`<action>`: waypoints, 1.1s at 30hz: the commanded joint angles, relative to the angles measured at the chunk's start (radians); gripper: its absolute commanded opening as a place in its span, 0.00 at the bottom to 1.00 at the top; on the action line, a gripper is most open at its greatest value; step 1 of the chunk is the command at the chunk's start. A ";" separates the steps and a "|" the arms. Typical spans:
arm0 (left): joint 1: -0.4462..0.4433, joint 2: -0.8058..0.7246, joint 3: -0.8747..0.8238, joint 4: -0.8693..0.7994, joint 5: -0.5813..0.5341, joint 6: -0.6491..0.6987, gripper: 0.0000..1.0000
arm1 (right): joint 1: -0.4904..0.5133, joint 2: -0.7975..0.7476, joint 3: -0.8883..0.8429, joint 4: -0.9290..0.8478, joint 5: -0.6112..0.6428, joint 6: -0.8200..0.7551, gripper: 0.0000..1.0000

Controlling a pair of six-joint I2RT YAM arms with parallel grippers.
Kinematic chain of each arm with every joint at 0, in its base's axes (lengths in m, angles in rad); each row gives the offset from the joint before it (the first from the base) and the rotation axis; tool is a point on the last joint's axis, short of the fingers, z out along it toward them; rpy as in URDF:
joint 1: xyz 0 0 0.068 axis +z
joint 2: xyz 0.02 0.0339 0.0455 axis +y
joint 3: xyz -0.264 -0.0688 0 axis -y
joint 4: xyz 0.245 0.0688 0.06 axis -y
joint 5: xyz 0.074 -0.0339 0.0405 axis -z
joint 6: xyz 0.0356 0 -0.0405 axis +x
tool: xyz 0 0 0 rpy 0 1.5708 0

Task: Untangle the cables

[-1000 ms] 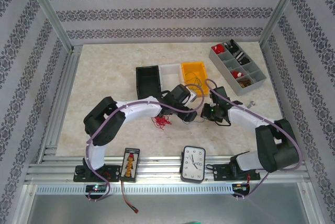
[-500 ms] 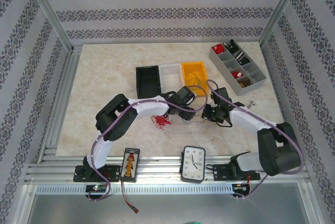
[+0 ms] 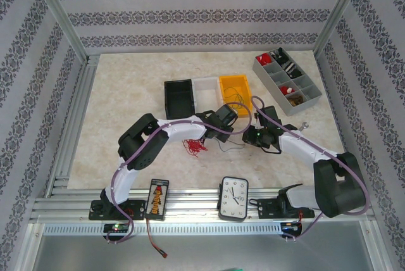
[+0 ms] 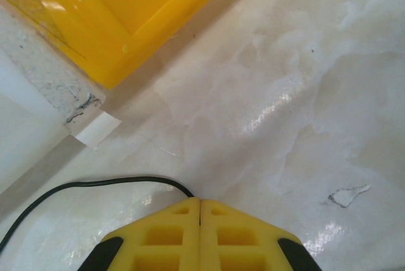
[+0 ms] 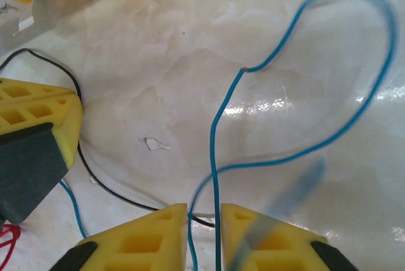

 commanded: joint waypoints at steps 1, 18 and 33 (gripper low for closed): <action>0.015 0.039 -0.050 -0.128 -0.053 -0.018 0.00 | -0.008 0.028 -0.022 -0.003 0.026 0.004 0.27; 0.021 -0.008 -0.101 -0.103 -0.055 -0.033 0.00 | 0.129 0.066 -0.001 -0.039 0.066 -0.010 0.37; 0.024 -0.006 -0.102 -0.097 -0.049 -0.033 0.00 | 0.229 0.089 0.048 -0.088 0.128 -0.045 0.47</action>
